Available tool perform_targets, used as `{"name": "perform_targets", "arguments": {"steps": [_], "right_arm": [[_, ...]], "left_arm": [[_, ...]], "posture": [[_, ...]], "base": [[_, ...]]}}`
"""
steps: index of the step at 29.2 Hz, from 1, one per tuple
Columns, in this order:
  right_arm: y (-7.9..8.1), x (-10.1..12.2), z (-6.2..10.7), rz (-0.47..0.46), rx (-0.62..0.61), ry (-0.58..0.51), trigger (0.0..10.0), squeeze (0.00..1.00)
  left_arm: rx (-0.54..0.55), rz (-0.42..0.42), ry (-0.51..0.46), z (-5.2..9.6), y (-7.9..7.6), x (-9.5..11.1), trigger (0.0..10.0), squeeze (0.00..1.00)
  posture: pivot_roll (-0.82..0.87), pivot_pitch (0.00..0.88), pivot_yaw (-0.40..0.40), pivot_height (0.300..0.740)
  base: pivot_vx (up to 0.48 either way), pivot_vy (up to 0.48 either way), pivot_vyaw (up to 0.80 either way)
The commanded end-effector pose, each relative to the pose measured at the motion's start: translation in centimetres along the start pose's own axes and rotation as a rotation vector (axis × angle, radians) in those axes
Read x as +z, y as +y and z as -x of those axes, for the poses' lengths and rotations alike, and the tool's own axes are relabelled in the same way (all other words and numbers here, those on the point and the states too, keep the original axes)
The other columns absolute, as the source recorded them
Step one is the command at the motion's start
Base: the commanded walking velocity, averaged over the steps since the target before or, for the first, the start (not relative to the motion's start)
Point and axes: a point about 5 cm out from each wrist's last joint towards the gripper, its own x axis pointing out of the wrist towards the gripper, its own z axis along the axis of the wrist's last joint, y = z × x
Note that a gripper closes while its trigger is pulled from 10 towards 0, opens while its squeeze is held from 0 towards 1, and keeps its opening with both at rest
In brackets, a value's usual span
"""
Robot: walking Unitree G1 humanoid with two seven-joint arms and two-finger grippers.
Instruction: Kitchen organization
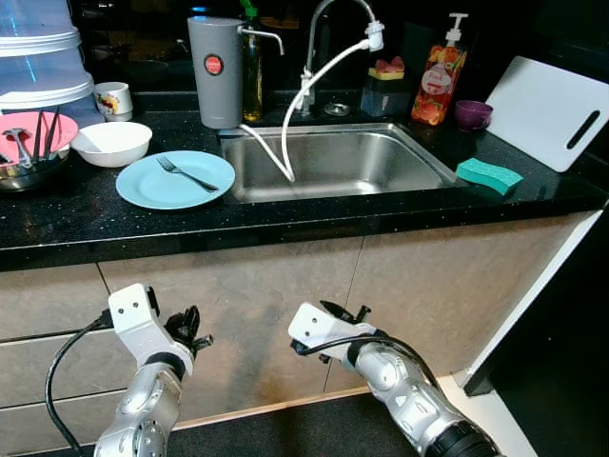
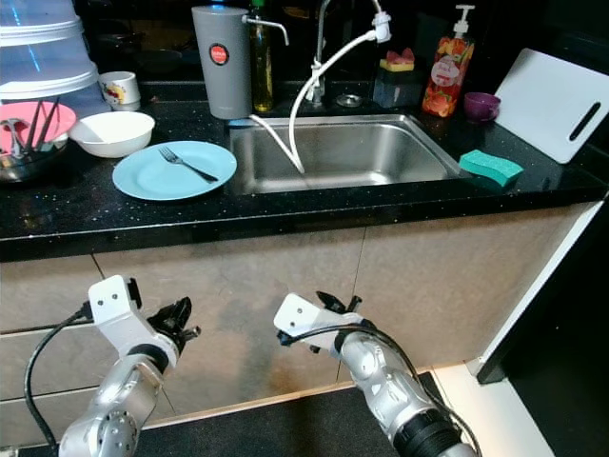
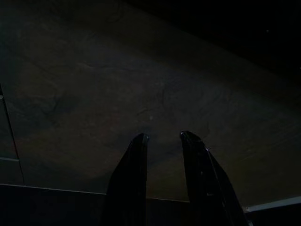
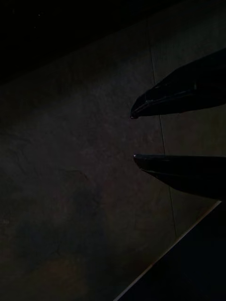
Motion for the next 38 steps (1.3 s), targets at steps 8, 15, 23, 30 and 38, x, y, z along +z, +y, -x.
{"name": "perform_targets", "arguments": {"steps": [8, 15, 23, 30, 38], "right_arm": [[-0.13, -0.24, 0.05, -0.010, -0.001, 0.012, 10.0, 0.00], [-0.12, -0.24, 0.06, -0.010, -0.001, 0.012, 10.0, 0.00], [-0.09, -0.26, 0.07, -0.010, 0.000, 0.012, 10.0, 0.00], [-0.02, -0.30, 0.06, -0.010, 0.000, 0.013, 10.0, 0.00], [0.08, -0.34, 0.10, -0.011, 0.000, 0.013, 10.0, 0.00]], "left_arm": [[0.001, 0.007, 0.014, -0.01, -0.08, -0.23, 10.0, 0.00], [0.000, 0.006, 0.016, -0.01, -0.06, -0.24, 10.0, 0.00], [-0.001, 0.005, 0.016, 0.01, -0.07, -0.26, 10.0, 0.00], [-0.002, 0.002, 0.016, 0.02, -0.09, -0.30, 10.0, 0.00], [-0.005, 0.000, 0.019, 0.04, -0.03, -0.42, 10.0, 0.00]], "posture": [[-0.13, 0.024, -0.024, 0.740], [-0.13, 0.025, -0.022, 0.740], [-0.13, 0.022, -0.022, 0.740], [-0.13, 0.014, -0.027, 0.740], [-0.13, 0.001, -0.026, 0.740]], "base": [[0.000, 0.000, 0.00], [0.000, 0.000, 0.00], [0.000, 0.000, 0.00], [0.000, 0.000, 0.00], [0.000, 0.000, 0.00]]}}
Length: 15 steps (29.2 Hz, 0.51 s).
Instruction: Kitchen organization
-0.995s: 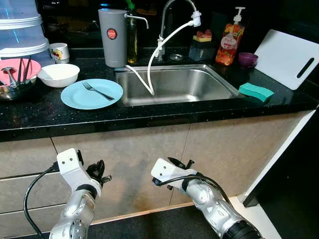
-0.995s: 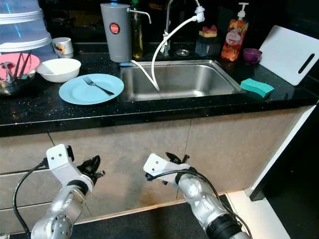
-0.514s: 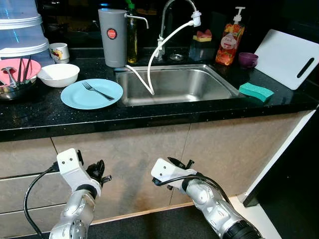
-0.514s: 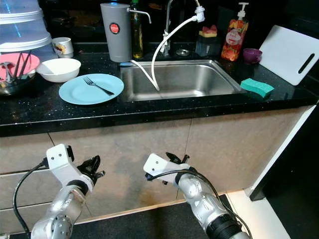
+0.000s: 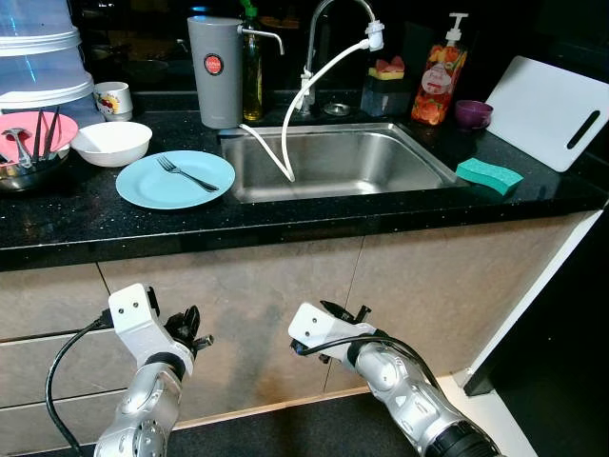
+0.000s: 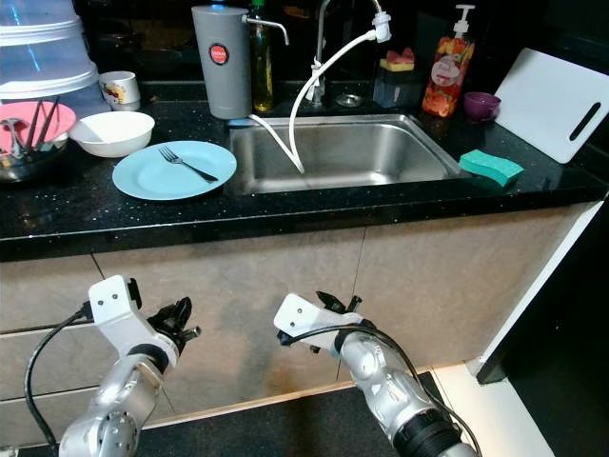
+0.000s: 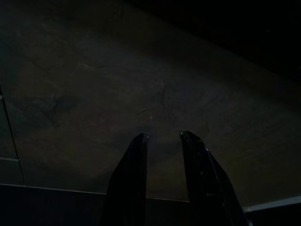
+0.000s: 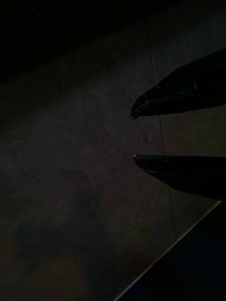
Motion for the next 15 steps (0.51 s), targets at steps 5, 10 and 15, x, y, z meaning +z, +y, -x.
{"name": "perform_targets", "arguments": {"steps": [5, 10, 15], "right_arm": [[0.11, -0.35, 0.12, -0.010, 0.001, 0.013, 10.0, 0.00], [0.09, -0.36, 0.13, -0.010, 0.000, 0.013, 10.0, 0.00], [0.06, -0.35, 0.14, -0.010, 0.000, 0.013, 10.0, 0.00]], "left_arm": [[-0.004, 0.002, 0.020, 0.04, -0.02, -0.49, 10.0, 0.00], [-0.003, 0.003, 0.020, 0.06, -0.03, -0.48, 10.0, 0.00], [0.000, 0.006, 0.019, 0.08, 0.01, -0.45, 10.0, 0.00]], "posture": [[-0.13, 0.001, -0.026, 0.740], [-0.13, 0.003, -0.026, 0.740], [-0.13, 0.011, -0.025, 0.740]], "base": [[0.000, 0.000, 0.00], [0.000, 0.000, 0.00], [0.000, 0.000, 0.00]]}}
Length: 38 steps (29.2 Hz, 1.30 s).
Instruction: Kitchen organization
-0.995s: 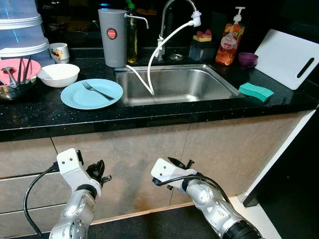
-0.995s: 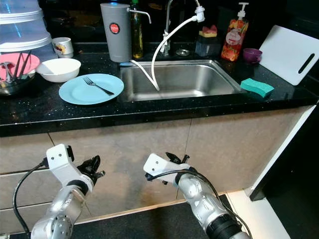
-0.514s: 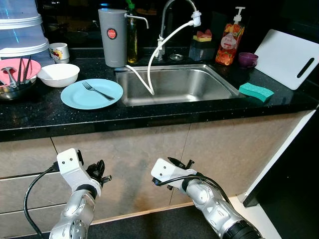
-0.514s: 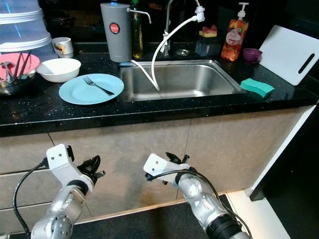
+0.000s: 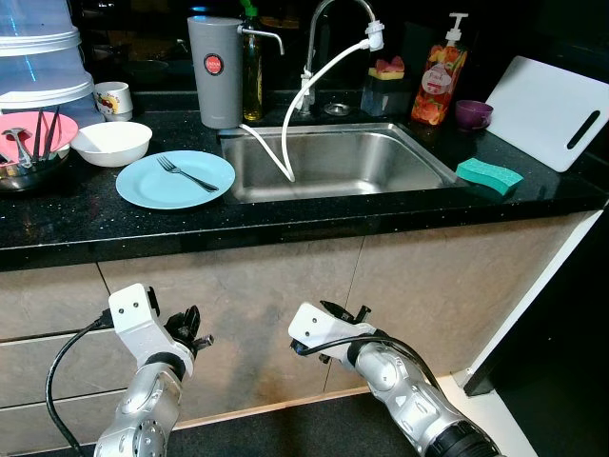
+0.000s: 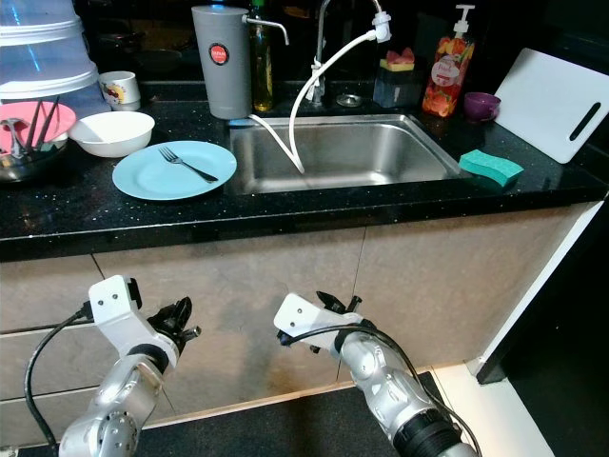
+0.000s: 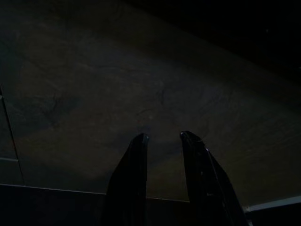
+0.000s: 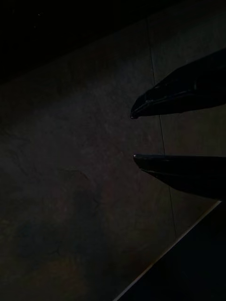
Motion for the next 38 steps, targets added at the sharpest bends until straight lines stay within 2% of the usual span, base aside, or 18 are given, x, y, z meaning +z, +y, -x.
{"name": "perform_targets", "arguments": {"steps": [1, 38], "right_arm": [[0.05, -0.35, 0.14, -0.010, 0.000, 0.013, 10.0, 0.00], [-0.15, -0.26, 0.09, -0.010, -0.001, 0.011, 10.0, 0.00]], "left_arm": [[0.001, 0.006, 0.019, 0.08, 0.01, -0.45, 10.0, 0.00], [0.004, 0.016, 0.015, 0.02, -0.13, -0.31, 10.0, 0.00]], "posture": [[-0.13, 0.011, -0.025, 0.740], [-0.13, 0.023, -0.028, 0.740]], "base": [[0.000, 0.000, 0.00], [0.000, 0.000, 0.00]]}}
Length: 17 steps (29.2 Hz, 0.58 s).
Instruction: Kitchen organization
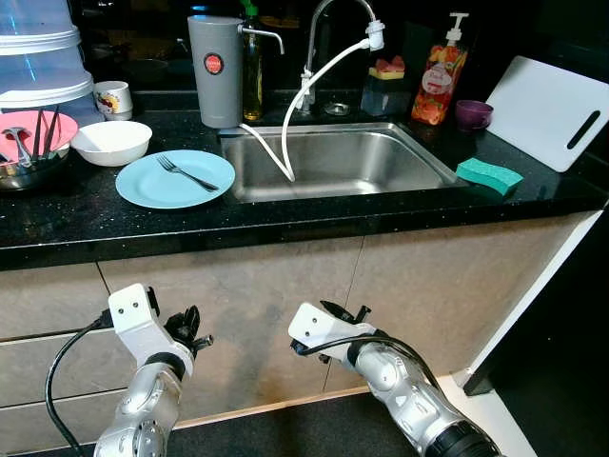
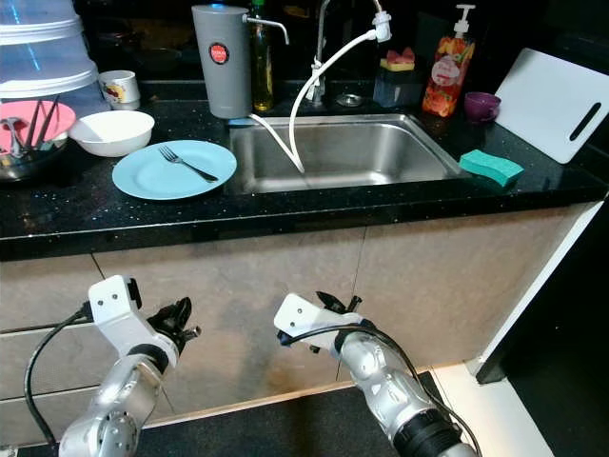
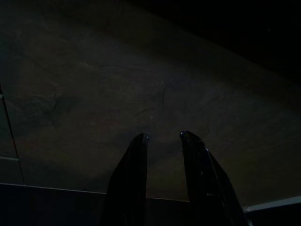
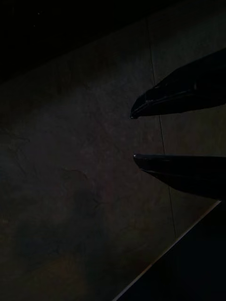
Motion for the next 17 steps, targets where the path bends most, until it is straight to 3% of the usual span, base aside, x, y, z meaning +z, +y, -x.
{"name": "perform_targets", "arguments": {"steps": [1, 17], "right_arm": [[-0.15, -0.26, 0.09, -0.010, -0.001, 0.011, 10.0, 0.00], [-0.05, -0.24, 0.13, -0.008, 0.000, 0.010, 10.0, 0.00]], "left_arm": [[0.003, 0.012, 0.014, 0.02, -0.07, -0.26, 10.0, 0.00], [0.001, 0.007, 0.021, 0.06, -0.01, -0.32, 10.0, 0.00]], "posture": [[-0.13, 0.023, -0.028, 0.740], [-0.13, 0.027, -0.024, 0.740]], "base": [[0.000, 0.000, 0.00], [0.000, 0.000, 0.00]]}}
